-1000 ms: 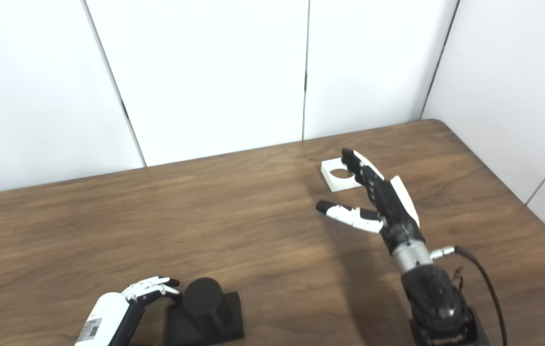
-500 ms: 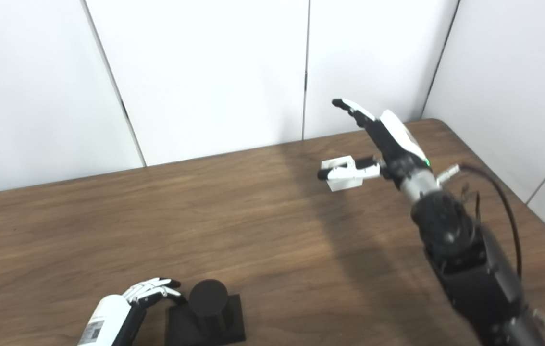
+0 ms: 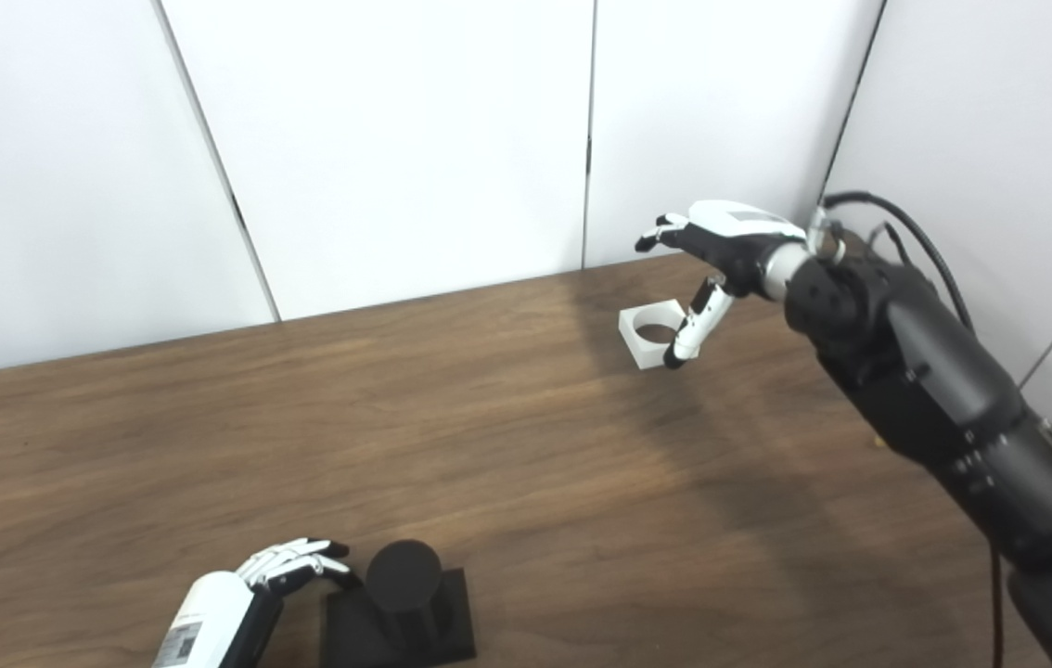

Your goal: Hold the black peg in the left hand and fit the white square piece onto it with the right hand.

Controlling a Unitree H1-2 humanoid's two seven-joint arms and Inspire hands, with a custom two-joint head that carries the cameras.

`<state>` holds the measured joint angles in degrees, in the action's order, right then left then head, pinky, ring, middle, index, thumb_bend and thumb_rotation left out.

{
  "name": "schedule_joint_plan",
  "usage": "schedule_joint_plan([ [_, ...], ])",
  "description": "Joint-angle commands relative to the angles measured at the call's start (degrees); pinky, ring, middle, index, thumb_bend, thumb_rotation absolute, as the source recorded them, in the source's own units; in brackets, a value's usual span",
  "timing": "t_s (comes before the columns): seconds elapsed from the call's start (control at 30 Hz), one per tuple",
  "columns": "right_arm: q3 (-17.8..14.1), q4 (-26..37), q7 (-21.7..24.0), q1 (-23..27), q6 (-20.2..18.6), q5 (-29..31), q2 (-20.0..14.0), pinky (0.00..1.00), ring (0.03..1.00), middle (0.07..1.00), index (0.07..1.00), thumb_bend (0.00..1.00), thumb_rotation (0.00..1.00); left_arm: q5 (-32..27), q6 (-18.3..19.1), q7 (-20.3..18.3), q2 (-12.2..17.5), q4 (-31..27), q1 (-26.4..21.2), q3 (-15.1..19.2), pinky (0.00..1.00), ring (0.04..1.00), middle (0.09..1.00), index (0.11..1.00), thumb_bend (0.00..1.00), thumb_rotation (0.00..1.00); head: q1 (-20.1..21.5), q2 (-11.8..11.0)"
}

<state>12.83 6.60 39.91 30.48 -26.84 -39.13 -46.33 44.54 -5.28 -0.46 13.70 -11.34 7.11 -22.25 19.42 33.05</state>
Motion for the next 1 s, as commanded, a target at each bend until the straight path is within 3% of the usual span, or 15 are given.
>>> schedule_joint_plan([
  [0.0, 0.6, -1.3, 2.5, 4.1, -0.1, -3.4, -1.8, 1.0, 1.0, 1.0, 0.863, 0.98, 0.19, 1.6, 1.3, -2.9, 0.6, 0.6, 1.3, -1.2, 0.82, 0.822, 0.777, 0.488, 0.51, 0.04, 0.0, 0.1],
  [0.17, 3.4, -6.1, 3.8, 7.1, 0.3, -6.3, -0.8, 1.0, 1.0, 1.0, 0.86, 1.0, 0.16, 1.8, 2.0, -3.4, 0.5, -0.1, 1.5, -1.3, 0.82, 0.823, 0.775, 0.488, 0.51, 0.04, 0.1, 0.2],
  [0.43, 5.6, -12.2, 0.9, 9.5, 2.0, -7.5, 0.9, 1.0, 1.0, 1.0, 0.89, 0.98, 0.18, 1.9, 2.9, -4.2, 0.6, -0.7, 1.6, -1.4, 0.83, 0.832, 0.784, 0.489, 0.51, 0.04, 0.3, 0.1],
  [0.97, 5.3, -16.5, -2.7, 8.8, 3.4, -7.3, 2.2, 1.0, 1.0, 1.0, 0.935, 0.96, 0.18, 1.7, 2.8, -4.2, 0.6, -0.4, 1.6, -1.5, 0.82, 0.831, 0.784, 0.489, 0.51, 0.04, -0.1, 0.3],
])
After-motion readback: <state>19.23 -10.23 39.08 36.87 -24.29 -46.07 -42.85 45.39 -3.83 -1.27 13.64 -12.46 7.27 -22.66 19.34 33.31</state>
